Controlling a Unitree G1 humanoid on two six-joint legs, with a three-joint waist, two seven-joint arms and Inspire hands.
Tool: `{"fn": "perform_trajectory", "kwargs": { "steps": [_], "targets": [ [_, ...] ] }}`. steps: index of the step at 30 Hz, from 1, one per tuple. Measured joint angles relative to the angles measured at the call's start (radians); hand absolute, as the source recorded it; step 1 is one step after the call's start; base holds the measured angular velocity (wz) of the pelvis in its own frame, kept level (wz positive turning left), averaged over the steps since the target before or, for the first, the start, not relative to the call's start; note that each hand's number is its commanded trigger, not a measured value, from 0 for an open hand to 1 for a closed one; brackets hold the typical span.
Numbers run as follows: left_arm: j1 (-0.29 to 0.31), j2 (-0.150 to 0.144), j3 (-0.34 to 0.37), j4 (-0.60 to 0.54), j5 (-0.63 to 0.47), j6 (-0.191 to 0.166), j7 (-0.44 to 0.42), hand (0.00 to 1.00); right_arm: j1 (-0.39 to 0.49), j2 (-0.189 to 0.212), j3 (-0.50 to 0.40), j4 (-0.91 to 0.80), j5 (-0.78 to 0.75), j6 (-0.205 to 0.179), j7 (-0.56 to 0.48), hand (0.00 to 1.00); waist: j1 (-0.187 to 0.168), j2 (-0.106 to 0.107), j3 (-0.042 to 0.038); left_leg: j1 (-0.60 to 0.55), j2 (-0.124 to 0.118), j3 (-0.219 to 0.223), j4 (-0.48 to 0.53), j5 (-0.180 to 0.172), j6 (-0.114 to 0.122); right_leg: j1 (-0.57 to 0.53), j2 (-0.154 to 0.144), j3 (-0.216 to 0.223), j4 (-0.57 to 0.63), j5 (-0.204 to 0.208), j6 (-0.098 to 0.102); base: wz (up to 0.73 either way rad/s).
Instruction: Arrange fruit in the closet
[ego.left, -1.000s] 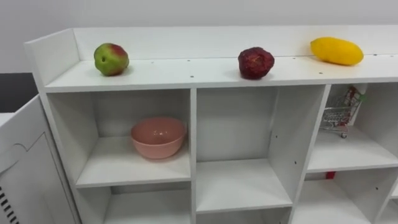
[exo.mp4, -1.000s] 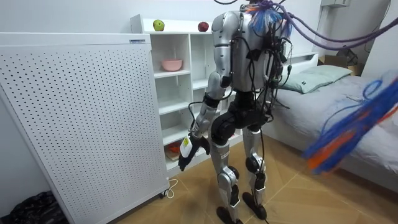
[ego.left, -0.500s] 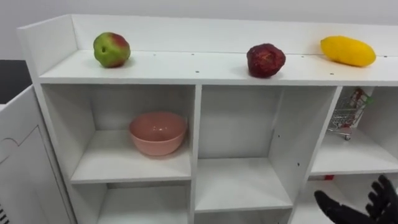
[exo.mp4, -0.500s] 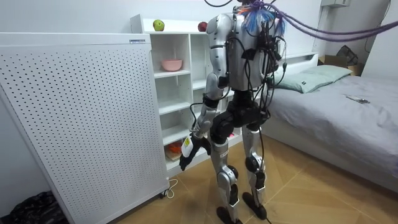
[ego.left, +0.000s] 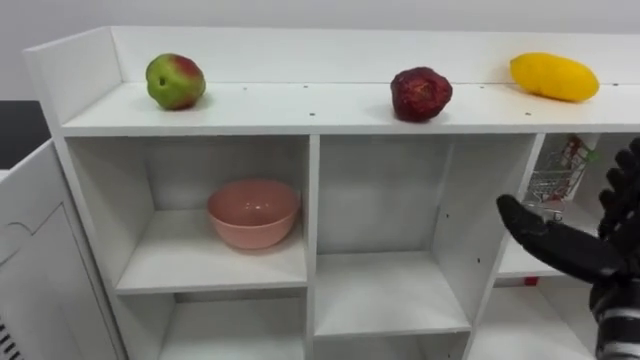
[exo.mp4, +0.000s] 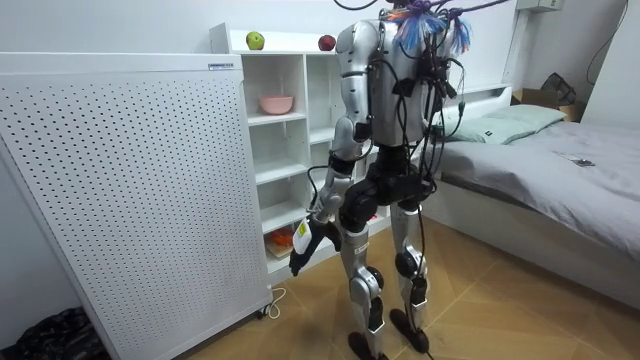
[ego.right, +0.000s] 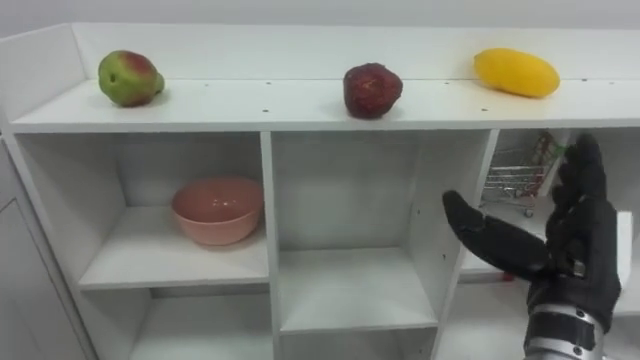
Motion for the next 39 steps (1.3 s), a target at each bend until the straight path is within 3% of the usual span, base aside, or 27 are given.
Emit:
{"fn": "perform_trajectory", "kwargs": {
  "steps": [5, 7, 13, 21, 23, 29, 39],
  "targets": [
    [-0.002, 0.002, -0.013, 0.000, 0.002, -0.005, -0.005, 0.00, -0.078, -0.010, 0.002, -0.002, 0.000, -0.001, 0.023, 0.00, 0.002, -0.009, -0.0027, -0.018, 0.000, -0.009, 0.012, 0.000, 0.001, -0.006, -0.001, -0.011, 0.005, 0.005, -0.002, 0.04],
    [-0.001, 0.004, -0.013, -0.003, 0.032, -0.004, -0.018, 0.00, -0.099, -0.041, 0.010, -0.018, 0.000, -0.002, 0.023, 0.00, 0.003, -0.010, -0.0032, -0.023, 0.000, -0.021, 0.013, 0.000, 0.001, -0.007, -0.001, -0.021, 0.005, 0.006, -0.002, 0.11],
    [-0.004, 0.003, -0.015, -0.014, 0.041, -0.004, -0.021, 0.00, -0.118, -0.071, 0.011, -0.026, -0.001, -0.012, 0.019, 0.00, 0.015, -0.010, -0.0027, -0.031, -0.001, -0.027, 0.017, 0.001, 0.000, -0.008, 0.000, -0.028, 0.000, 0.006, -0.002, 0.04],
    [-0.027, 0.009, -0.015, -0.008, 0.063, 0.003, -0.024, 0.00, -0.202, -0.112, 0.011, 0.032, 0.023, -0.008, 0.001, 0.00, 0.033, -0.036, 0.0106, -0.037, 0.000, -0.038, 0.023, 0.001, 0.000, -0.012, -0.001, -0.045, -0.001, 0.006, -0.002, 0.04],
    [-0.025, 0.014, -0.012, -0.010, 0.079, 0.007, -0.042, 0.00, -0.227, -0.115, 0.011, 0.044, 0.034, -0.006, 0.011, 0.00, 0.034, -0.039, 0.0090, -0.043, -0.001, -0.046, 0.029, 0.001, 0.000, -0.013, -0.002, -0.049, 0.000, 0.006, -0.002, 0.11],
    [-0.018, 0.045, -0.011, -0.011, 0.101, 0.010, -0.076, 0.00, -0.308, -0.201, 0.011, 0.137, 0.081, 0.006, 0.046, 0.00, 0.036, -0.056, 0.0011, -0.043, 0.000, -0.051, 0.034, 0.001, -0.001, -0.007, -0.001, -0.054, -0.002, 0.006, -0.002, 0.03],
    [-0.043, 0.049, 0.011, -0.015, 0.108, 0.044, -0.142, 0.00, -0.412, -0.235, 0.013, 0.287, 0.201, 0.037, 0.185, 0.00, 0.045, -0.078, -0.0002, -0.050, 0.000, -0.056, 0.037, 0.001, -0.001, -0.007, -0.001, -0.061, -0.001, 0.008, -0.006, 0.01]
  ]
}}
